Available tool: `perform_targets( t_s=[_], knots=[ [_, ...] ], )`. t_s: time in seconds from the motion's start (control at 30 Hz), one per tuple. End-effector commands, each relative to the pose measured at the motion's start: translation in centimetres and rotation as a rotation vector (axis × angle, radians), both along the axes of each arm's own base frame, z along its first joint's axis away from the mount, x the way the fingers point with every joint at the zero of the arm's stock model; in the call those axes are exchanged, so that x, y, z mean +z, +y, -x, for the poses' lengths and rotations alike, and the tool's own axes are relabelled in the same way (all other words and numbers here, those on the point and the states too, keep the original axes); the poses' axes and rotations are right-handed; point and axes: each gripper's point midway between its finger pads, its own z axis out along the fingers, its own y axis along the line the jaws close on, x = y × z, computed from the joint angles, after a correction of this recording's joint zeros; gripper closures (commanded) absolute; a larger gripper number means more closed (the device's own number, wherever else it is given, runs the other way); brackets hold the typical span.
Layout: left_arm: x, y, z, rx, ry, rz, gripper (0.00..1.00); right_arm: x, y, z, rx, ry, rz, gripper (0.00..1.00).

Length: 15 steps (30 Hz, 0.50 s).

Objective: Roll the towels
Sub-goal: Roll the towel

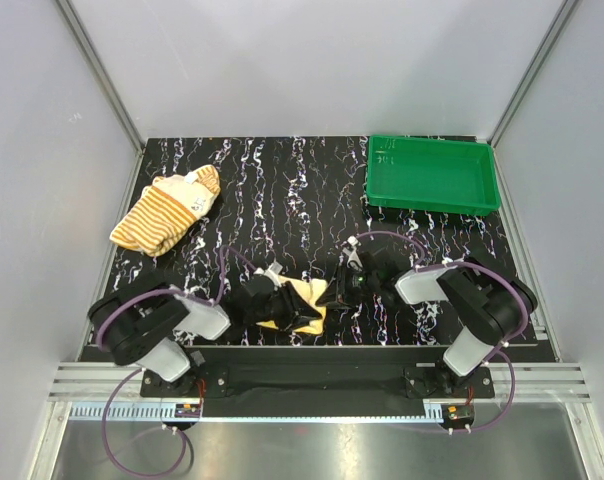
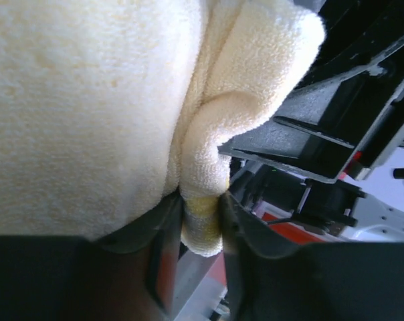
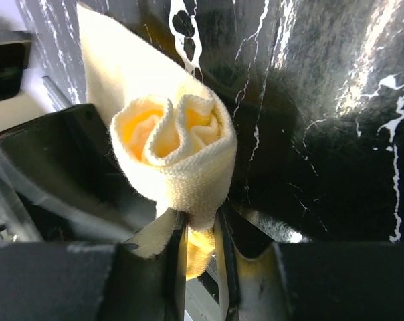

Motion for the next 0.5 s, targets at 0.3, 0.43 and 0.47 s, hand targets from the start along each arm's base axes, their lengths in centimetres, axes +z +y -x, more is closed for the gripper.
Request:
perform_targets(
  t_s=[0.3,0.43,0.47],
  knots=[
    [2.2,6.8,-2.8,-0.030,-0.316,-0.649,0.46,0.2,-3.0,-1.6,-0.039,-0.065,0.296,0.83],
    [5.4,6.1,-2.7,-0.059,-0.501,-0.766,0.46,1.2,-3.4,-1.7,-0.023,-0.062,0.367,0.83],
    [6.0,6.1,-3.2,-0.040,-0.558,-0.805,0.46,1.4,-3.3,-1.6,-0.018,-0.063,0.379,0.83]
  ],
)
